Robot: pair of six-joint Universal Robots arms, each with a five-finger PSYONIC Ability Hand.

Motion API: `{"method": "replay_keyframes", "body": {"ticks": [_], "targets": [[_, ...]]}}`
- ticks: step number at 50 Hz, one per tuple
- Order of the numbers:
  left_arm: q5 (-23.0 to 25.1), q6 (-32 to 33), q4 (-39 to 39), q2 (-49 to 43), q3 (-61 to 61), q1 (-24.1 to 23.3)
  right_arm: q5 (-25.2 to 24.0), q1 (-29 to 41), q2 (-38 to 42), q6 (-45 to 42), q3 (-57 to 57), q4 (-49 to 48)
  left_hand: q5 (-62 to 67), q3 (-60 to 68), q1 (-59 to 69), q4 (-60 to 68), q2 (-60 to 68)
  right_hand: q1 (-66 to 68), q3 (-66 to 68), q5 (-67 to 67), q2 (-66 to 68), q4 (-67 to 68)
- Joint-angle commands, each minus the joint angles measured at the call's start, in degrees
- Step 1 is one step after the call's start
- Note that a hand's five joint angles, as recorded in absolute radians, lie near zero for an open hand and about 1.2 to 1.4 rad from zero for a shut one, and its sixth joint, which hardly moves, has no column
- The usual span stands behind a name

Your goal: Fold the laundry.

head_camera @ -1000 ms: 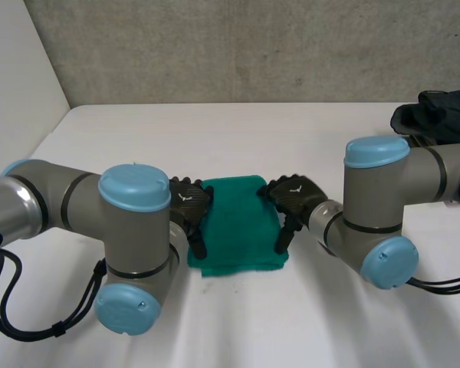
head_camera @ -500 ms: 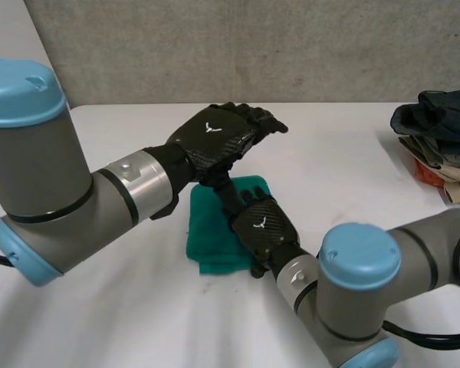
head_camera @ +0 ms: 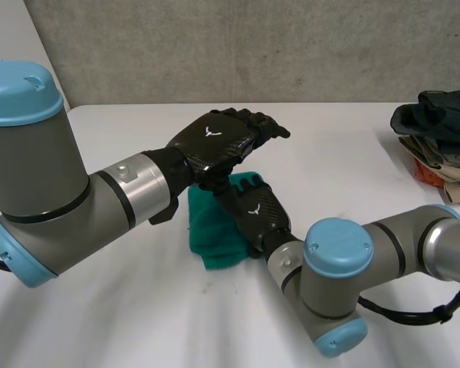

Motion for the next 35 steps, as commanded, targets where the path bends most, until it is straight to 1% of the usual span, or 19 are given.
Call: {"method": "replay_keyframes", "body": {"ticks": [1,3,6,8,14,18,20,25,26,29,30,33,34,35], "targets": [[0.09,-0.59,-0.01,0.00,-0.16,0.05,-0.34,-0.06,2.47,0.02,-3.69,-0.01,1.72,2.23,3.10,2.75,2.59,10.32,9.91,9.52,10.40,9.60],[0.09,-0.77,-0.01,0.00,-0.25,0.05,-0.34,-0.06,3.00,0.10,-4.48,0.08,1.72,2.23,3.10,2.75,2.59,14.86,14.45,14.06,14.94,14.13],[0.09,-0.77,-0.10,0.00,-0.25,0.14,-0.61,-0.06,3.96,0.19,-6.24,0.08,1.72,2.23,3.10,2.75,2.59,46.57,46.16,45.77,46.65,45.85],[0.09,-0.77,-0.01,0.00,-0.16,0.14,-0.96,-0.06,4.58,0.37,-7.73,-0.01,1.72,2.23,3.10,2.75,2.59,62.36,61.95,61.56,62.44,61.64],[-0.08,-0.85,-0.01,0.52,-0.07,1.10,-1.75,-1.99,3.79,1.60,-11.69,-0.01,1.89,2.40,3.27,2.92,2.76,62.43,62.02,61.63,62.51,61.70],[-1.05,-0.94,0.17,2.80,-0.07,1.90,-1.92,-6.02,-0.76,3.09,-15.90,-0.18,1.89,2.40,3.27,2.92,2.76,62.43,62.02,61.63,62.51,61.70],[-1.66,-0.94,0.52,4.64,-0.07,2.25,-2.19,-7.35,-1.65,3.62,-17.14,-0.27,1.89,2.40,3.27,2.92,2.76,62.43,62.02,61.63,62.51,61.70],[-2.19,-1.82,1.31,5.97,-0.07,2.34,-5.96,-12.70,-4.11,6.60,-22.49,-1.94,1.89,2.40,3.27,2.92,2.76,62.43,62.02,61.63,62.51,61.70],[-2.19,-2.26,1.40,5.97,-0.07,2.34,-6.84,-14.98,-5.08,7.91,-24.07,-3.07,1.89,2.40,3.27,2.92,2.76,62.43,62.02,61.63,62.51,61.70],[-2.19,-3.40,1.66,5.97,-0.07,2.16,-7.46,-19.29,-6.40,9.77,-25.75,-5.53,1.89,2.40,3.27,2.92,2.76,62.43,62.02,61.63,62.51,61.70],[-2.19,-3.66,1.66,6.06,-0.16,2.16,-7.72,-22.87,-7.19,10.82,-26.54,-7.11,1.89,2.40,3.27,2.92,2.76,62.43,62.02,61.63,62.51,61.70],[-2.19,-3.84,1.66,6.32,-0.42,1.90,-8.16,-28.69,-7.81,12.49,-27.34,-9.40,1.89,2.40,3.27,2.92,2.76,62.43,62.02,61.63,62.51,61.70],[-2.19,-3.84,1.66,6.33,-0.60,1.90,-8.69,-32.45,-7.64,13.98,-28.03,-10.45,1.89,2.40,3.27,2.92,2.76,62.43,62.02,61.63,62.51,61.70],[-2.11,-3.84,1.66,6.33,-1.12,1.81,-9.21,-34.32,-7.46,14.77,-28.48,-10.81,1.89,2.40,3.27,2.92,2.76,62.43,62.02,61.63,62.51,61.70]]}}
